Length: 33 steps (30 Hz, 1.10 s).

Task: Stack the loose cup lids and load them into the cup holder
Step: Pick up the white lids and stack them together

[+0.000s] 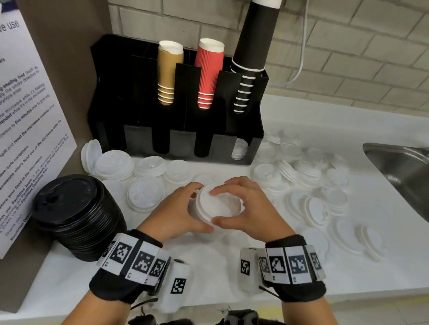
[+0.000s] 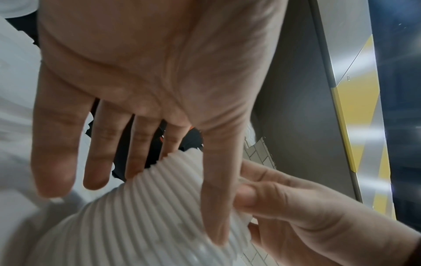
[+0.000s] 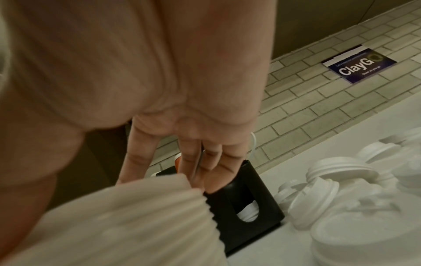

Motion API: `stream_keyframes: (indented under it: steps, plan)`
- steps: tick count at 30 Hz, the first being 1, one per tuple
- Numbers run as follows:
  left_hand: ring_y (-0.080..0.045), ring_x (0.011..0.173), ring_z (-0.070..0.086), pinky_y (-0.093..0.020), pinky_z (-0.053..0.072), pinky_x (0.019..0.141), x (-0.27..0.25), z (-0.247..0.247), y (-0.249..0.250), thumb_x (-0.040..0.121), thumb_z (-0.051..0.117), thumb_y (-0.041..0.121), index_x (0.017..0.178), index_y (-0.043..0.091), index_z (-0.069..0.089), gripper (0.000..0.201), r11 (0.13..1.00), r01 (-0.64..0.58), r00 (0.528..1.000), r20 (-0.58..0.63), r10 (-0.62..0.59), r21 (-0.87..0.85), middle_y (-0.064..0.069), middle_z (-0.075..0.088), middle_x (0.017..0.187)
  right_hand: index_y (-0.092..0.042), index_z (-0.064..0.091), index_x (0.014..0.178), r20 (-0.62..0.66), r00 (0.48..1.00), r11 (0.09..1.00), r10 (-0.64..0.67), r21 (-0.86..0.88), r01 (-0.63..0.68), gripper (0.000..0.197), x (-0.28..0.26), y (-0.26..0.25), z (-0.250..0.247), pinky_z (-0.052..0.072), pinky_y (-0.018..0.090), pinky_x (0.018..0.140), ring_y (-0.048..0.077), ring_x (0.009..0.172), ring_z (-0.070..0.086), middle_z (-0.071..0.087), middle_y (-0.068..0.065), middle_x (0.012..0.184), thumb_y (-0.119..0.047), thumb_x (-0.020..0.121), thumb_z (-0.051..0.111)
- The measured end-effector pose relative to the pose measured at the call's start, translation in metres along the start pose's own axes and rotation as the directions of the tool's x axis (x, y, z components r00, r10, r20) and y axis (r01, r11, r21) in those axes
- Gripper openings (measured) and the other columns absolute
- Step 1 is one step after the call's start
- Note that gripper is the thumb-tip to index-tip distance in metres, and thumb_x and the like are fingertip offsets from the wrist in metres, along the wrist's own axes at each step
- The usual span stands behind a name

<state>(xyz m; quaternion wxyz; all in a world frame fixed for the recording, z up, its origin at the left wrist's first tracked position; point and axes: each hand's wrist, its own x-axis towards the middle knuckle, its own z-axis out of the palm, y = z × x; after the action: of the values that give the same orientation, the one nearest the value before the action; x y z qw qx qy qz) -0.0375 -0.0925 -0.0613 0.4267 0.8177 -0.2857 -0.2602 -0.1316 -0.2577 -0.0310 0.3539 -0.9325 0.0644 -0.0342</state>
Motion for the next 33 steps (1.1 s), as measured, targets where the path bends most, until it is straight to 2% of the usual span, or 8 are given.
stream_keyframes:
  steps: [3,6,11,14,16,26,30,33]
  plan:
    - [-0.01,0.111,0.054,-0.036,0.048,0.097,0.0,-0.001,0.002,0.054,0.094,0.028,0.127,0.04,0.04,0.091,1.0,0.008,1.0,0.029,-0.008,-0.001,0.014,0.053,0.122,-0.041,0.058,0.116,-0.039,0.999,0.995,0.028,0.1,-0.024,0.057,-0.005,0.004,-0.008,0.036,0.006,0.083,-0.001,0.11,0.046,0.046,-0.013,0.12,-0.038,0.066,0.084]
    - [-0.015,0.119,0.049,-0.041,0.043,0.105,0.0,-0.003,0.004,0.054,0.092,0.043,0.142,0.041,0.028,0.109,0.999,0.027,0.999,0.047,-0.028,0.02,0.011,0.045,0.133,-0.037,0.056,0.115,-0.204,0.949,0.958,0.238,0.207,-0.196,0.039,-0.012,0.021,-0.027,0.039,0.015,0.085,0.005,0.107,0.052,0.05,-0.007,0.124,-0.04,0.079,0.073]
    - [-0.017,0.112,0.052,-0.034,0.046,0.092,0.003,-0.002,0.011,0.073,0.076,0.049,0.134,0.047,0.037,0.073,0.998,0.007,1.0,0.002,-0.007,-0.056,0.019,0.046,0.12,-0.021,0.051,0.127,-0.203,0.689,0.687,0.695,-0.095,-0.721,0.052,-0.038,0.065,-0.057,0.041,0.04,0.1,0.029,0.118,0.049,0.043,0.012,0.135,-0.048,0.084,0.064]
    - [-0.017,0.112,0.052,-0.036,0.049,0.093,0.003,0.001,0.014,0.076,0.078,0.038,0.127,0.051,0.039,0.065,0.996,-0.03,0.999,0.029,0.033,-0.078,0.032,0.043,0.112,-0.018,0.049,0.127,-0.181,0.567,0.543,0.804,-0.166,-0.823,0.063,-0.052,0.075,-0.058,0.044,0.044,0.096,0.036,0.117,0.049,0.034,0.013,0.135,-0.048,0.077,0.072]
    - [-0.018,0.113,0.051,-0.041,0.049,0.096,0.003,0.002,0.015,0.075,0.08,0.035,0.131,0.05,0.039,0.071,0.997,-0.027,0.998,0.046,0.031,-0.07,0.026,0.045,0.117,-0.016,0.049,0.123,-0.187,0.539,0.517,0.822,-0.153,-0.842,0.062,-0.057,0.075,-0.056,0.045,0.037,0.082,0.035,0.109,0.052,0.032,0.012,0.131,-0.045,0.075,0.075]
    - [-0.017,0.128,0.043,-0.04,0.037,0.11,0.006,0.017,0.019,0.07,0.085,0.03,0.146,0.032,0.031,0.094,0.996,-0.055,0.997,0.043,0.057,-0.066,0.008,0.044,0.141,-0.021,0.042,0.124,-0.131,0.624,0.593,0.77,-0.211,-0.777,0.067,-0.051,0.061,-0.04,0.046,0.04,0.091,0.033,0.115,0.046,0.048,0.012,0.119,-0.028,0.069,0.079]
    - [-0.017,0.124,0.046,-0.039,0.04,0.107,0.007,0.02,0.018,0.064,0.09,0.028,0.141,0.036,0.032,0.097,0.995,-0.063,0.997,0.038,0.066,-0.076,0.011,0.045,0.135,-0.025,0.048,0.117,-0.158,0.758,0.766,0.633,-0.014,-0.643,0.058,-0.047,0.051,-0.051,0.045,0.029,0.074,0.021,0.099,0.055,0.053,0.005,0.109,-0.037,0.07,0.079]
    - [-0.015,0.117,0.048,-0.031,0.042,0.098,0.008,0.022,0.017,0.063,0.09,0.027,0.137,0.036,0.03,0.095,0.995,-0.058,0.997,0.036,0.061,-0.081,0.018,0.046,0.12,-0.03,0.057,0.102,-0.258,0.861,0.892,0.437,0.246,-0.379,0.041,-0.039,0.033,-0.055,0.045,0.016,0.058,0.008,0.085,0.058,0.06,-0.005,0.104,-0.031,0.069,0.081]
